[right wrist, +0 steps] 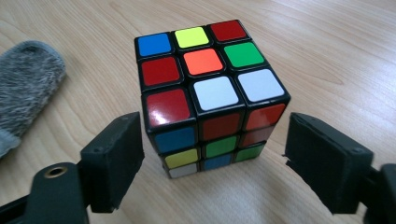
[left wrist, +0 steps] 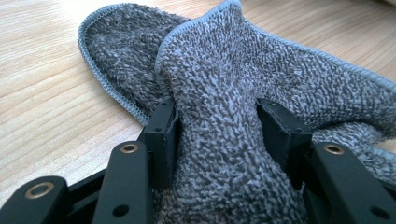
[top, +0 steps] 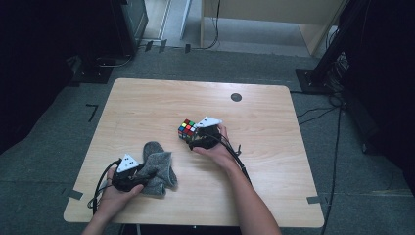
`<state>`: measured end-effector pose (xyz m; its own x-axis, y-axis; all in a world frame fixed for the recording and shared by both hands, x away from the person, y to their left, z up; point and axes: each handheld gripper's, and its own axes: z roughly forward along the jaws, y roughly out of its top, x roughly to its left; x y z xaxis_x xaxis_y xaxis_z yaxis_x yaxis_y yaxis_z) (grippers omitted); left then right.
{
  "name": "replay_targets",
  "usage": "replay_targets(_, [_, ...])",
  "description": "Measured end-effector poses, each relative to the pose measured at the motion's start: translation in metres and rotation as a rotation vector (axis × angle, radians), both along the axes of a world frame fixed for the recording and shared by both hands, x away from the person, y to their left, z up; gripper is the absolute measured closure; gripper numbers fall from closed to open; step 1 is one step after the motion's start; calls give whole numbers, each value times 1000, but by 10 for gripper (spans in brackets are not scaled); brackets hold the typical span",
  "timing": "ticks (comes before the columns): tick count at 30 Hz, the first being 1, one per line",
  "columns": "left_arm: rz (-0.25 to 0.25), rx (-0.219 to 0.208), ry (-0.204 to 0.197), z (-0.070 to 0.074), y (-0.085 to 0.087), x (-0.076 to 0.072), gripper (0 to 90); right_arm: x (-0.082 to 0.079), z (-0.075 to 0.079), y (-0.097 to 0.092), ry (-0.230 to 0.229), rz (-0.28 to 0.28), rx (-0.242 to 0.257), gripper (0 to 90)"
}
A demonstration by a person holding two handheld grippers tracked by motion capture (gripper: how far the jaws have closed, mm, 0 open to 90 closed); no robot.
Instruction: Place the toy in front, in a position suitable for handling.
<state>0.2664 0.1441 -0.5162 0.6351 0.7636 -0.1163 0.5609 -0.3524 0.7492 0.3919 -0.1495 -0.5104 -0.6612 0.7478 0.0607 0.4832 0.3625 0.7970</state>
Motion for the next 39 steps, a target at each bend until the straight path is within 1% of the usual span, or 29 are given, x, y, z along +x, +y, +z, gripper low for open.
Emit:
replay_targets(2, [-1,-1,-1,0,0,0,516,2,-2,2,-13,-5,-11,224])
replay_targets(4, [-4,2,-3,0,0,-1,511,4,-6,5,-12,-1,-16,249])
replay_targets(5, [-4,2,-3,0,0,-1,510,4,-6,7,-11,2,-32,265])
replay_targets(7, [-4,0,-2,0,0,-1,509,3,-5,9,-30,13,-56,299])
replay_targets(10, [-6,2,-3,0,0,-1,507,-1,-4,10,-19,-2,-67,338])
replay_targets(13, [-7,4,-3,0,0,-1,506,-7,-2,9,-17,-35,-78,338])
replay_targets(16, [-7,5,-4,0,0,-1,504,-13,-4,7,-24,-66,-65,334])
replay_targets(17, [-7,5,-4,0,0,-1,503,-13,-5,7,-26,-71,-61,310])
replay_targets(18, [-5,3,-4,0,-1,-1,502,-13,-5,7,-22,-76,-52,248])
replay_targets(19, [-5,4,-4,0,-1,-1,501,-12,-6,8,-14,-70,-45,223])
replay_targets(20, [-5,4,-4,0,-1,-1,501,-11,-6,9,-11,-68,-46,207])
replay_targets(21, [-4,4,-4,0,-1,-1,501,-9,-6,11,-22,-73,-50,202])
replay_targets(23, [-5,3,-4,0,-1,-1,501,-6,-6,15,-20,-79,-48,205])
replay_targets(24, [-6,4,-3,0,0,-1,501,-4,-7,17,-22,-83,-57,224])
replay_targets(26, [-8,3,-2,0,0,-1,498,-3,-7,21,-33,-95,-76,307])
replay_targets(27, [-9,1,0,0,0,-1,494,-3,-7,22,-30,-105,-84,315])
replay_targets(28, [-11,0,1,0,0,-1,484,-3,-7,22,-30,-108,-79,333])
replay_targets(30, [-13,1,0,0,-1,-1,463,-6,-6,20,-26,-103,-62,338])
replay_targets(32, [-17,17,-8,0,-3,-3,417,-10,-5,16,-31,-90,-56,339])
replay_targets(34, [-17,59,-27,-1,-7,-5,348,-18,-1,12,-39,-85,-50,340])
replay_targets(36, [-16,95,-42,-1,-11,-6,331,-29,6,4,-50,-89,-25,340])
replay_targets(38, [-6,98,-43,-1,-13,-7,323,-44,15,-4,-59,-86,-9,340])
replay_targets(39, [-7,115,-46,0,-15,-7,322,-52,19,-8,-63,-82,-6,340])
